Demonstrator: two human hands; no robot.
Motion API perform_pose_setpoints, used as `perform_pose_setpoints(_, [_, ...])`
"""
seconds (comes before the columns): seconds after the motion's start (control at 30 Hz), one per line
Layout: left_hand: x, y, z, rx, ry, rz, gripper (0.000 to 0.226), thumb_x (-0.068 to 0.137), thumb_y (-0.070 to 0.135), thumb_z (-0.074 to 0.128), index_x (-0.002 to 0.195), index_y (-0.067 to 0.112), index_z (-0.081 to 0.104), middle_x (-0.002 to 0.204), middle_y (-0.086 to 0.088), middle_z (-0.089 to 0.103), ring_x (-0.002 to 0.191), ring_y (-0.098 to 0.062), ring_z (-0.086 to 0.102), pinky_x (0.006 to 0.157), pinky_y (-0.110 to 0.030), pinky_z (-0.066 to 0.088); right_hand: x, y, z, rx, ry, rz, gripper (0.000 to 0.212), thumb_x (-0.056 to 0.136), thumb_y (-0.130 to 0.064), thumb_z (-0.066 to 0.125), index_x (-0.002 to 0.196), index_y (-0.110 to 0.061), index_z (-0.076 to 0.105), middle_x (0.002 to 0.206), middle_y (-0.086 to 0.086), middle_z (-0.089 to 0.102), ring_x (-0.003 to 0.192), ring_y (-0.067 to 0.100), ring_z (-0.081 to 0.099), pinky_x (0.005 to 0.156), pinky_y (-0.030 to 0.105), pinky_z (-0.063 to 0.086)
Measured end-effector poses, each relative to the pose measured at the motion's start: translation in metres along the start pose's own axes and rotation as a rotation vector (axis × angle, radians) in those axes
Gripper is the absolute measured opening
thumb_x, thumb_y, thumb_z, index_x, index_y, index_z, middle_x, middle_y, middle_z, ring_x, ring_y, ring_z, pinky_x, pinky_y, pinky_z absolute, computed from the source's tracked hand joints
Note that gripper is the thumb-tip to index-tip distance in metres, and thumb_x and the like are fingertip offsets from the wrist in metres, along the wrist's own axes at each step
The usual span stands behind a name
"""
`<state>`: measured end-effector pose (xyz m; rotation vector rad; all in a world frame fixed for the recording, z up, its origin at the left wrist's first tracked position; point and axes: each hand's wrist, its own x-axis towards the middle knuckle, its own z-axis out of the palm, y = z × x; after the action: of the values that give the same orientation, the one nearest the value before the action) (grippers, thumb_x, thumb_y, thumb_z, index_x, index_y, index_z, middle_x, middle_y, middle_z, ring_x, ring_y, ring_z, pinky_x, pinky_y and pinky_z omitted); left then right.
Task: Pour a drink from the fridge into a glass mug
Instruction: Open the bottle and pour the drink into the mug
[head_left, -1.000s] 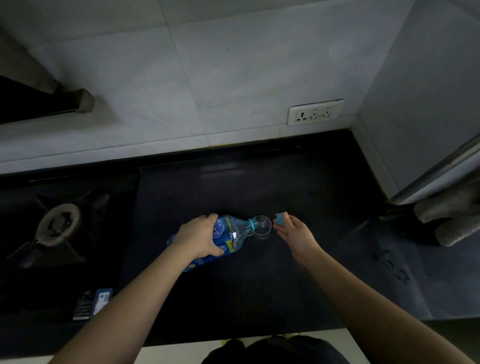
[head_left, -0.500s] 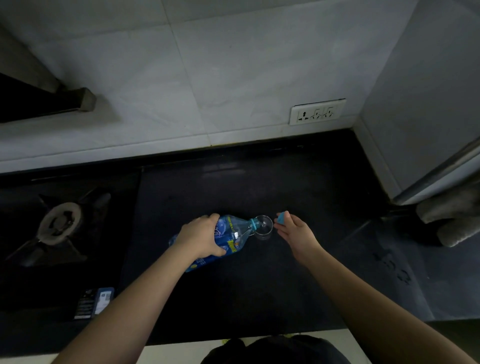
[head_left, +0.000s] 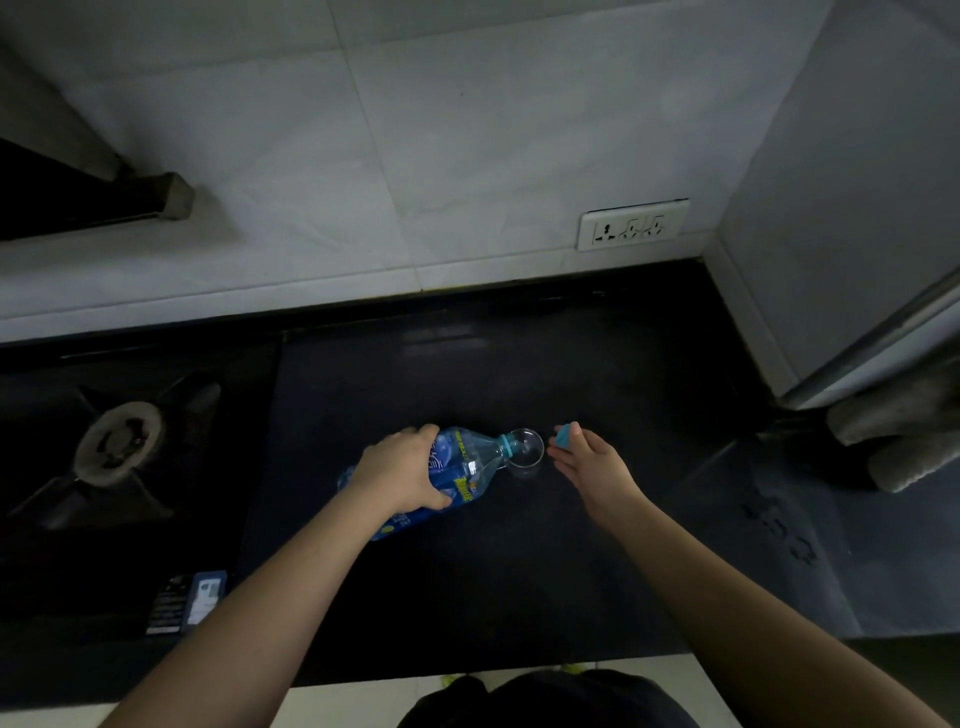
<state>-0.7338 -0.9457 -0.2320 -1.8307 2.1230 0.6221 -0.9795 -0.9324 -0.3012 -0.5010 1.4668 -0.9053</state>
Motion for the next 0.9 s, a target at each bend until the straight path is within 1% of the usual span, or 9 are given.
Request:
perform_pose_setpoints(0.13, [-0.001,-0.001,0.001,-0.021,0.005,0.001,0.083,0.060,0.053,0.082,0.130,0.026,0.046,0.121,0.003,0.057,0.108,-0.019,0.057,0.090,-0.040,0.051,-0.001,0.001,-0.001,-0.025,0.003,-0.029,0.031,0.102,-0.033,0.045,0.123,-0.014,0.058,0.120,0.005,0.063,0.110,0.016,0.062,0.104,0.038,0.047])
perform_pose_setpoints(0.27, [-0.002,-0.003,0.002,-0.054,0.015,0.002,0.085,0.061,0.053,0.082,0.133,0.025,0.045,0.123,0.003,0.057,0.110,-0.019,0.056,0.092,-0.040,0.050,0.000,0.003,-0.003,-0.087,0.000,-0.077,0.033,0.101,-0.032,0.047,0.126,-0.013,0.059,0.119,0.005,0.063,0.109,0.015,0.061,0.103,0.038,0.048])
perform_pose_setpoints(0.4, [-0.004,-0.005,0.004,-0.083,0.026,0.002,0.090,0.062,0.053,0.082,0.137,0.024,0.042,0.126,0.002,0.055,0.112,-0.019,0.055,0.094,-0.041,0.050,0.001,0.003,-0.004,-0.171,0.006,-0.145,0.029,0.099,-0.033,0.051,0.122,-0.019,0.062,0.112,-0.001,0.064,0.107,0.014,0.062,0.101,0.039,0.049])
perform_pose_setpoints(0.57, [-0.008,-0.007,0.007,-0.152,0.069,0.003,0.093,0.061,0.053,0.083,0.139,0.024,0.042,0.128,0.003,0.056,0.112,-0.018,0.056,0.093,-0.041,0.050,0.000,-0.002,-0.005,-0.265,0.003,-0.208,0.028,0.097,-0.034,0.055,0.122,-0.025,0.063,0.106,-0.003,0.066,0.103,0.018,0.063,0.096,0.041,0.052])
perform_pose_setpoints(0.6, [-0.009,-0.007,0.008,-0.168,0.079,0.005,0.093,0.061,0.053,0.083,0.139,0.024,0.042,0.128,0.004,0.056,0.112,-0.017,0.056,0.093,-0.041,0.050,-0.001,-0.004,-0.005,-0.282,0.009,-0.224,0.026,0.096,-0.035,0.056,0.120,-0.028,0.063,0.105,-0.003,0.067,0.101,0.018,0.064,0.093,0.039,0.054])
perform_pose_setpoints(0.67, [-0.010,-0.008,0.008,-0.207,0.104,0.013,0.090,0.059,0.053,0.084,0.136,0.025,0.044,0.125,0.005,0.057,0.109,-0.016,0.058,0.093,-0.040,0.051,-0.005,-0.010,-0.006,-0.309,0.030,-0.274,0.019,0.094,-0.036,0.059,0.112,-0.037,0.064,0.100,-0.006,0.069,0.095,0.015,0.066,0.084,0.030,0.056])
perform_pose_setpoints(0.73, [-0.012,-0.009,0.008,-0.246,0.123,0.017,0.089,0.058,0.053,0.084,0.133,0.024,0.046,0.123,0.005,0.058,0.106,-0.015,0.058,0.091,-0.039,0.052,-0.009,-0.017,-0.005,-0.325,0.045,-0.330,0.017,0.092,-0.034,0.063,0.108,-0.040,0.063,0.098,-0.008,0.070,0.093,0.009,0.066,0.080,0.023,0.052])
perform_pose_setpoints(0.83, [-0.014,-0.009,0.009,-0.304,0.159,0.029,0.085,0.059,0.053,0.085,0.131,0.025,0.048,0.122,0.005,0.059,0.107,-0.016,0.058,0.091,-0.039,0.052,-0.014,-0.028,-0.002,-0.351,0.018,-0.379,0.025,0.091,-0.024,0.067,0.114,-0.033,0.063,0.106,-0.009,0.068,0.099,0.003,0.062,0.083,0.019,0.047])
perform_pose_setpoints(0.9, [-0.016,-0.009,0.009,-0.335,0.197,0.042,0.084,0.059,0.053,0.085,0.129,0.025,0.049,0.122,0.005,0.060,0.107,-0.016,0.059,0.091,-0.039,0.052,-0.020,-0.037,0.002,-0.392,-0.022,-0.412,0.033,0.089,-0.019,0.069,0.119,-0.028,0.061,0.111,-0.011,0.066,0.104,0.000,0.061,0.087,0.019,0.048])
